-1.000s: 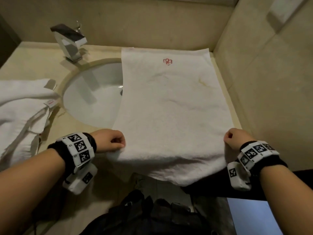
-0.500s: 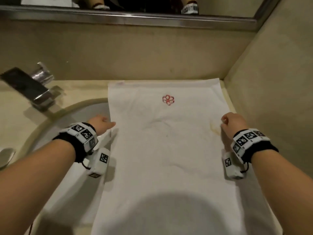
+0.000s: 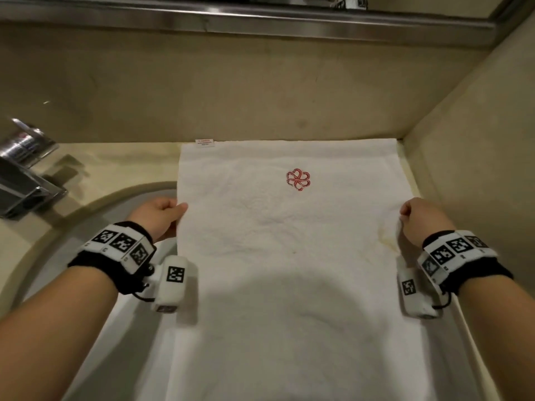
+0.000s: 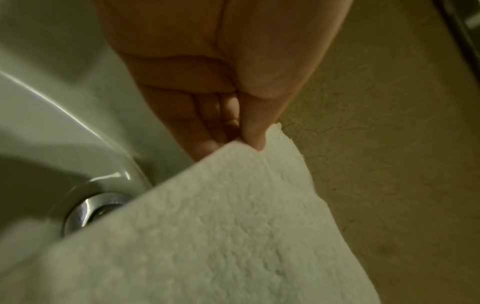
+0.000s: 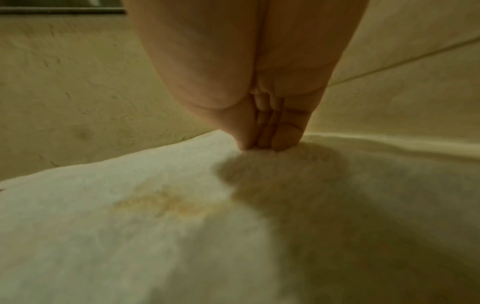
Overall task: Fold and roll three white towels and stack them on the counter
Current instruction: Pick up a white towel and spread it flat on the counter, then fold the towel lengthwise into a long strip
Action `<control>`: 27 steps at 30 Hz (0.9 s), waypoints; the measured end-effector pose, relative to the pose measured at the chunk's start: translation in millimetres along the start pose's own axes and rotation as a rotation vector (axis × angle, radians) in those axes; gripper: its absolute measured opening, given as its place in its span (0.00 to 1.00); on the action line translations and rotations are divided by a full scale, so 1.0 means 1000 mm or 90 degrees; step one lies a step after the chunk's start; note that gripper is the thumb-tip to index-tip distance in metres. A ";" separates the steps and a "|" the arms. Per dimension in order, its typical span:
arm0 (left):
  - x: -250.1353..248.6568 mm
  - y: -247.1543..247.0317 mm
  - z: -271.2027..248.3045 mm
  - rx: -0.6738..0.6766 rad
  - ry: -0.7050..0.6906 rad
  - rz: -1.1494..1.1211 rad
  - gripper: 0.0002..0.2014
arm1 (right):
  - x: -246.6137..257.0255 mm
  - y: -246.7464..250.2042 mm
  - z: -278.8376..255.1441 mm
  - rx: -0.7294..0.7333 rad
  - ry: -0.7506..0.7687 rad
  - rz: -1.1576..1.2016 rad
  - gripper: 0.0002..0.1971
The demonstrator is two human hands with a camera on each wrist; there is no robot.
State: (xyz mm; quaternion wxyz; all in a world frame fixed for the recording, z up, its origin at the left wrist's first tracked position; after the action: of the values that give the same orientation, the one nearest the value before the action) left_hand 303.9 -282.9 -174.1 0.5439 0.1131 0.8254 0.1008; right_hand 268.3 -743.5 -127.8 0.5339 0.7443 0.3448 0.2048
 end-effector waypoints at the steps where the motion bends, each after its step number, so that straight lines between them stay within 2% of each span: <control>1: 0.002 0.004 -0.001 -0.006 0.006 -0.004 0.13 | -0.001 0.001 0.002 0.001 -0.005 0.001 0.05; 3: 0.003 0.003 -0.023 0.005 -0.012 -0.020 0.11 | -0.027 0.004 -0.018 0.010 -0.032 0.010 0.03; 5: -0.002 -0.001 -0.019 0.010 -0.027 -0.034 0.11 | -0.030 0.005 -0.009 0.023 -0.041 0.004 0.05; 8: -0.016 -0.009 -0.012 0.006 -0.055 -0.023 0.10 | -0.025 0.007 -0.008 0.040 -0.042 -0.019 0.10; 10: -0.025 -0.009 -0.006 -0.017 -0.071 0.001 0.05 | -0.015 0.012 -0.009 0.029 -0.023 -0.021 0.13; 13: -0.030 -0.003 -0.003 -0.053 -0.106 0.153 0.15 | 0.001 0.019 -0.023 0.014 0.054 0.017 0.15; 16: -0.041 0.000 -0.028 -0.048 -0.179 0.243 0.19 | -0.007 0.029 -0.062 -0.006 0.089 0.101 0.15; 19: -0.044 -0.015 -0.104 0.101 -0.264 0.279 0.11 | -0.065 0.016 -0.129 0.002 0.091 0.118 0.13; 21: -0.033 -0.027 -0.162 0.219 -0.333 0.379 0.06 | -0.105 -0.011 -0.172 0.018 0.088 0.100 0.12; 24: -0.006 -0.039 -0.236 0.354 -0.364 0.549 0.07 | -0.152 -0.058 -0.217 0.052 0.060 0.044 0.12; 27: 0.031 -0.040 -0.282 0.408 -0.352 0.729 0.16 | -0.175 -0.093 -0.239 0.055 0.029 0.040 0.11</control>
State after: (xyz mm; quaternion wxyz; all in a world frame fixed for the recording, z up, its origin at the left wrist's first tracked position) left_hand 29.6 -324.6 -103.3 0.5348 0.7047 0.4573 0.0908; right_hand -38.8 -698.1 -121.4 0.4865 0.7723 0.3420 0.2234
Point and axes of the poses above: each hand's wrist, its own z-axis towards the middle knuckle, its own y-axis out of the back of the hand, x = y × z, the point moved 4 cm from there along z, towards the middle knuckle, and after that the axes turned 15 degrees about -y, right-handed, at the moved point
